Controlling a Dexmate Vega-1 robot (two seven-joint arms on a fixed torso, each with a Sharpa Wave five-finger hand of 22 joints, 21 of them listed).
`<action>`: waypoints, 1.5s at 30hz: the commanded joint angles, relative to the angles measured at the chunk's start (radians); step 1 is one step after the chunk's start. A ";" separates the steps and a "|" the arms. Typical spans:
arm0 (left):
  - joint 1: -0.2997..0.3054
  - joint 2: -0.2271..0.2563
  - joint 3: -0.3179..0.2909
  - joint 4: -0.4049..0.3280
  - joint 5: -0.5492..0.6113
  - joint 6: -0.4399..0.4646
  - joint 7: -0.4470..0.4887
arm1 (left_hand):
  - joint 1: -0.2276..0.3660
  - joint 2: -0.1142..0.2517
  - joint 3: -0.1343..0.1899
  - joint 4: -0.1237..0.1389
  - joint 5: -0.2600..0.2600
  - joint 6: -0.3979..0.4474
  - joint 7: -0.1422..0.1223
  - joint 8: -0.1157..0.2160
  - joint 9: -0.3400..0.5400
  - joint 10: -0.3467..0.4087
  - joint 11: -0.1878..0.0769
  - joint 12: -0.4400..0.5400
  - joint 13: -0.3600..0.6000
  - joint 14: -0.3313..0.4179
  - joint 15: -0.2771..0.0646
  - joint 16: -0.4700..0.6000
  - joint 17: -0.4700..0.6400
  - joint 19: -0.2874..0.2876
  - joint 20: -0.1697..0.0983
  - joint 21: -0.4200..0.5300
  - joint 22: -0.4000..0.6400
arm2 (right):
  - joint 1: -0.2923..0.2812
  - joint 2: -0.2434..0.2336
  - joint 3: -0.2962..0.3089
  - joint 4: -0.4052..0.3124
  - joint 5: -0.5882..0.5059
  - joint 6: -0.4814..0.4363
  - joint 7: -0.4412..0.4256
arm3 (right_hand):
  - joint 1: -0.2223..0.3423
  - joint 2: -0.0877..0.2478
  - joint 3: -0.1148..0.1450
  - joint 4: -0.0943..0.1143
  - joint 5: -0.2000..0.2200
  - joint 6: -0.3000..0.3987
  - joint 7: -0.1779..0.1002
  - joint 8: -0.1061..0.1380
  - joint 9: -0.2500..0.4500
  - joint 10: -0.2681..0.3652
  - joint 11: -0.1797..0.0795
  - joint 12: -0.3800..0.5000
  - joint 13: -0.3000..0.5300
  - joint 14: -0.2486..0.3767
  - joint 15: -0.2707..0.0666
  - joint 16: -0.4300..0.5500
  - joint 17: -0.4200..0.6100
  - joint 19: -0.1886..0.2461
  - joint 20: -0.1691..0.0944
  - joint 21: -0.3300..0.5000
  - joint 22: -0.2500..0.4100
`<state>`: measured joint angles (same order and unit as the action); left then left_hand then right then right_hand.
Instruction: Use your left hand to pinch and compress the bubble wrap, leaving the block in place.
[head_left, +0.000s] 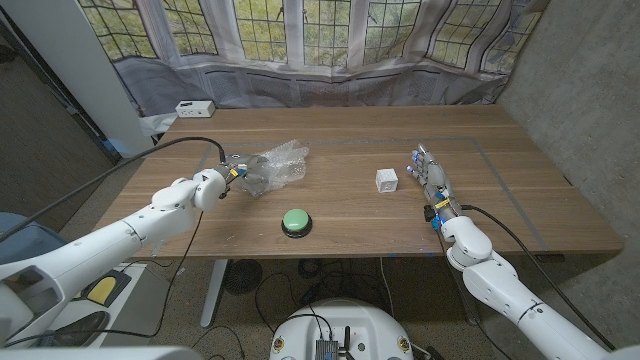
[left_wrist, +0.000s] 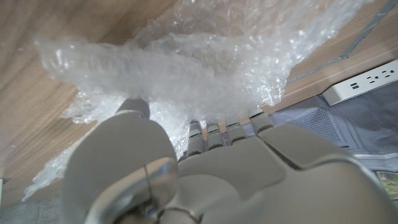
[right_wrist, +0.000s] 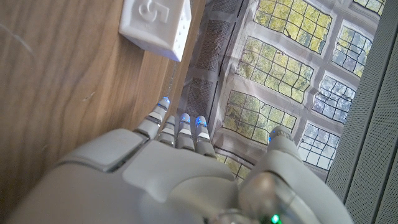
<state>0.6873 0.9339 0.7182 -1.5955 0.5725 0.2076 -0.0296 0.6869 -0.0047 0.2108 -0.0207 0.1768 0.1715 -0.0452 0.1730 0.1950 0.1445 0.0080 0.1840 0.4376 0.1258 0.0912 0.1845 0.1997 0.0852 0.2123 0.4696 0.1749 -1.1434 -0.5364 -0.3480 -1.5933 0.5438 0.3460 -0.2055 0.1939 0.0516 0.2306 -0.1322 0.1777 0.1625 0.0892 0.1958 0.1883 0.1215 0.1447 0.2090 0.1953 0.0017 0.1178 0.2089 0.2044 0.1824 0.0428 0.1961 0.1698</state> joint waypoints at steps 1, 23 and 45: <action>-0.005 0.019 -0.019 -0.003 -0.020 -0.066 -0.038 | -0.077 -0.025 -0.037 0.021 0.001 -0.077 -0.001 -0.002 -0.002 -0.045 0.012 0.009 -0.010 -0.038 0.015 0.002 0.002 -0.028 0.003 -0.032 0.005 | -0.007 -0.003 0.007 -0.003 -0.004 0.012 -0.003 | 0.007 0.005 -0.002 -0.001 0.002 0.011 0.003 0.003 0.003 0.009 0.005 0.000 0.003 0.002 -0.002 -0.002 0.003 0.004 -0.008 0.005 0.004; 0.046 0.068 -0.084 -0.102 -0.015 -0.050 -0.040 | -0.110 -0.050 -0.060 0.014 0.018 -0.237 0.014 -0.005 -0.005 -0.161 0.038 0.005 -0.036 -0.132 0.030 -0.003 -0.005 -0.079 0.002 -0.093 0.007 | 0.002 0.002 0.005 0.006 -0.005 0.012 0.003 | 0.007 0.005 -0.002 -0.001 0.002 0.011 0.002 0.002 0.003 0.009 0.002 -0.001 0.003 0.001 -0.001 -0.002 0.003 0.002 -0.004 0.002 0.004; 0.136 0.096 -0.187 -0.189 -0.050 -0.047 0.086 | -0.112 -0.034 -0.055 0.009 0.022 -0.207 0.079 0.021 -0.007 -0.118 0.015 0.032 -0.056 -0.100 -0.015 0.014 -0.010 -0.046 0.000 -0.102 0.009 | 0.004 0.004 0.005 0.008 -0.004 0.017 0.004 | 0.008 0.007 -0.002 -0.001 0.003 0.013 0.000 0.002 0.003 0.009 0.003 -0.001 0.002 0.001 -0.001 -0.003 0.003 0.002 -0.005 0.002 0.004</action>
<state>0.7822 1.0218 0.5799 -1.7515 0.5442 0.1652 -0.0013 0.5724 -0.0459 0.1549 -0.0057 0.1936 -0.0368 0.0187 0.1858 0.1857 0.0182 0.0231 0.2111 0.3827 0.0230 0.0834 0.1925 0.1904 0.0260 0.2094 0.3730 0.1794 -1.1407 -0.5346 -0.3430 -1.5867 0.5404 0.3574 -0.2016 0.1993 0.0570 0.2306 -0.1322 0.1777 0.1680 0.0947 0.1958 0.1883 0.1213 0.1447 0.2090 0.1955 0.0016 0.1178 0.2089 0.2046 0.1823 0.0429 0.1961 0.1698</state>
